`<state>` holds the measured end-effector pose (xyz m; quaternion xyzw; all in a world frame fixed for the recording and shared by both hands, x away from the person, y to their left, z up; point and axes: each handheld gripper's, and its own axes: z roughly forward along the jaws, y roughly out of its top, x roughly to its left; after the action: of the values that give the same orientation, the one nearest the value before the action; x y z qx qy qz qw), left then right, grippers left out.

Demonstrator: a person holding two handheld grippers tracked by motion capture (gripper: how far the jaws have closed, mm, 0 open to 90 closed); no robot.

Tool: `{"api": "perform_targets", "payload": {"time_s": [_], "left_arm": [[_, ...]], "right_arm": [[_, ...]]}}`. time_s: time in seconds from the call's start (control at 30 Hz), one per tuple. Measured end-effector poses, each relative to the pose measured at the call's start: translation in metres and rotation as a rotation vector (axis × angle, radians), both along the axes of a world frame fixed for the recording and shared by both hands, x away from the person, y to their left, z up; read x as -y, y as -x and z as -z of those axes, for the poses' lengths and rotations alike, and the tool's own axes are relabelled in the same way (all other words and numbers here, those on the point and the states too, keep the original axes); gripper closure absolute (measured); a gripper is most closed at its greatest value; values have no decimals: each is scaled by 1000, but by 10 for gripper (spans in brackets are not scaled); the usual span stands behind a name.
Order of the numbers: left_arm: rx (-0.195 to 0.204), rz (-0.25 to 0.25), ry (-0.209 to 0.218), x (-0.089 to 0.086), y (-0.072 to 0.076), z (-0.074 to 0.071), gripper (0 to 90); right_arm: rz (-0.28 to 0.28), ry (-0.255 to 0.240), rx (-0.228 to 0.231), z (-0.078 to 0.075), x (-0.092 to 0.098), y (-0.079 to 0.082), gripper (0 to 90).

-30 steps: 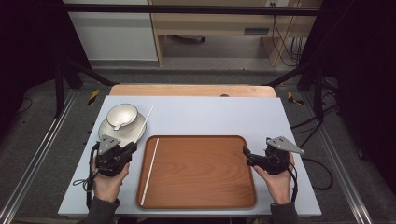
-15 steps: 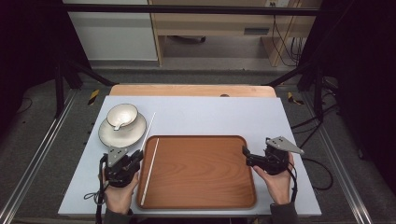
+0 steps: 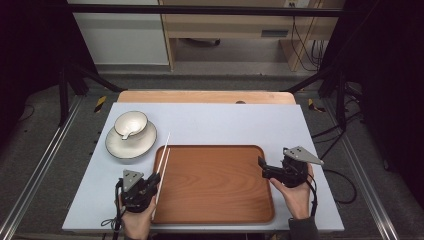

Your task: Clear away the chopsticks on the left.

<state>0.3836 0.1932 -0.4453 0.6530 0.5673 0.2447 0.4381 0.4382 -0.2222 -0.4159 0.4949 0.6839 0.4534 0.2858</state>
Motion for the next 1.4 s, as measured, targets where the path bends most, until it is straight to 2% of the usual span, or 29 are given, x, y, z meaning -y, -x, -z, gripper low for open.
{"api": "perform_targets", "payload": {"time_s": [0.27, 0.67, 0.97, 1.4], "left_arm": [[-14, -10, -1, 7, 3, 15, 842], [-53, -2, -31, 17, 2, 30, 842], [-77, -15, -58, 18, 0, 35, 842], [-123, -6, -98, 22, -5, 38, 840]], "right_arm": [[-6, 5, -2, 1, -2, 0, 69], [-12, 9, -6, 2, -4, -1, 69], [-12, 13, -11, 3, -4, -1, 68], [-13, 15, -9, 3, -4, -1, 69]]}}
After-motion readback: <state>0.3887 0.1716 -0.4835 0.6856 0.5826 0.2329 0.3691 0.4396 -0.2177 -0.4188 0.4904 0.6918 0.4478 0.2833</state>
